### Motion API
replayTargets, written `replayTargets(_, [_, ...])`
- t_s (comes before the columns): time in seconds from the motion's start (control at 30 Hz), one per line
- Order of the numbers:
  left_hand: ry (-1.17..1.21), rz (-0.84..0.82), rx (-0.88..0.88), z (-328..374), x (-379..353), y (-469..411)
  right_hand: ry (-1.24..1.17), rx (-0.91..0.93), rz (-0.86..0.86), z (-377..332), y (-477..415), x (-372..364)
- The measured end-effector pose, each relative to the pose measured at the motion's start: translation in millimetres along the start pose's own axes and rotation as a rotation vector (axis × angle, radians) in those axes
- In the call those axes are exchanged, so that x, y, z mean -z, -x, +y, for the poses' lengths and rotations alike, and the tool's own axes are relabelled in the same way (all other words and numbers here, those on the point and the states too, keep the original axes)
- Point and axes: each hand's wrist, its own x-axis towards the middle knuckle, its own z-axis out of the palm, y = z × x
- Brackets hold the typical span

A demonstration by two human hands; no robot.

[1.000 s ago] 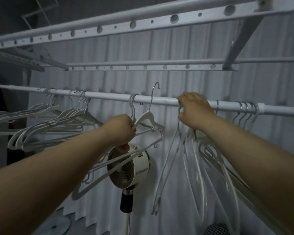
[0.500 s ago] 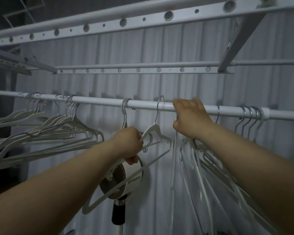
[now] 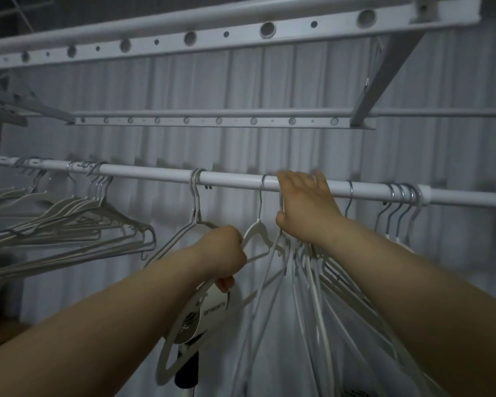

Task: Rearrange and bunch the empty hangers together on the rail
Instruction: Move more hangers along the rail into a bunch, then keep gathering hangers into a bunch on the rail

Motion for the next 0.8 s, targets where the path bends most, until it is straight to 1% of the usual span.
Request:
replayTargets(0.17, [0.046, 0.014, -0.036, -1, -2, 3, 0.021, 0.025, -0.009, 4, 3, 4])
replayTargets(0.23, [0.079, 0.052, -0.050, -3, 1, 9, 0.025, 0.046, 0.002, 3, 5, 5])
replayTargets(0.3, [0.044, 0.120, -0.067, -8, 5, 17, 0.021, 0.061, 0.016, -1, 7, 7])
replayTargets(0.43, [-0.148, 0.321, -0.121, -22, 17, 38, 0.034, 0.063, 0.013, -16, 6, 14])
replayTargets(0.5, [-0.168, 0.372, -0.136, -31, 27, 50, 0.040, 0.061, 0.007, -28, 2, 19])
replayTargets(0.6, [-0.198, 0.398, -0.154, -52, 46, 66, 0.032, 0.060, 0.020, -53, -9, 29])
replayTargets(0.8, [-0.227, 0.474, -0.099, -124, 89, 90, -0.014, 0.126, 0.047, -127, -43, 34])
